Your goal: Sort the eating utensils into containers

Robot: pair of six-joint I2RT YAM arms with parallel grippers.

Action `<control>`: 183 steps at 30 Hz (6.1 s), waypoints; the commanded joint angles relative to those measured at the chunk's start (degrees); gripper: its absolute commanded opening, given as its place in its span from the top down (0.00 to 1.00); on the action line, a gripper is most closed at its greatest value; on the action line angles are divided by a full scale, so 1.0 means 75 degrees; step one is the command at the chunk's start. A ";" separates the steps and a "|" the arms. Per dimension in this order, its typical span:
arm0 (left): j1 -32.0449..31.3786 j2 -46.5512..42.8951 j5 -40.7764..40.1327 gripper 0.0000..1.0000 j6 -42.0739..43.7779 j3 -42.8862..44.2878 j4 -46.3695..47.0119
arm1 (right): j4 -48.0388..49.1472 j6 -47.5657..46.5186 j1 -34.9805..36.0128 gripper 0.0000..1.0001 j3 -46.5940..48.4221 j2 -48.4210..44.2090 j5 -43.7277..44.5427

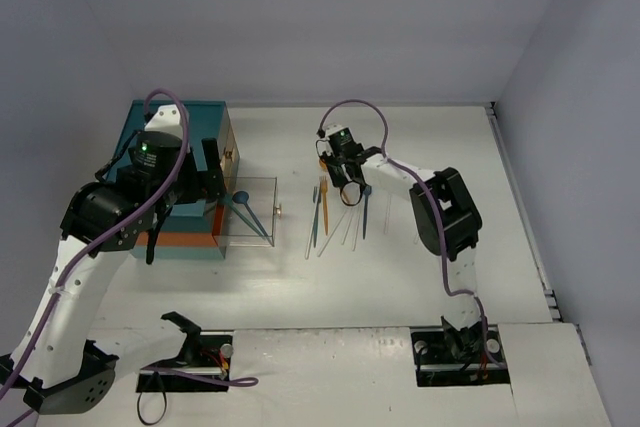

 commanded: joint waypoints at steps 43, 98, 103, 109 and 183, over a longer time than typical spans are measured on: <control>0.0108 0.0451 -0.0263 0.06 -0.0141 0.0420 0.0364 | 0.1764 0.2082 0.3780 1.00 -0.0055 -0.2191 0.0677; -0.1849 0.5379 0.0697 0.11 -0.1742 0.0241 0.1427 | -0.0690 0.3074 -0.1254 0.11 -0.5201 -0.8541 0.2085; -0.1321 0.4902 0.0390 0.11 -0.1746 -0.0270 0.1346 | -0.0709 0.3038 -0.1286 0.11 -0.5244 -0.8552 0.2053; -0.0751 0.4508 -0.0318 0.11 -0.1421 -0.0491 0.0918 | -0.0698 0.3015 -0.1321 0.09 -0.5210 -0.8425 0.2053; 0.0483 0.8790 -0.2102 0.05 0.0905 0.4649 0.0265 | -0.0721 0.2729 -0.1438 0.06 -0.5209 -0.8137 0.1749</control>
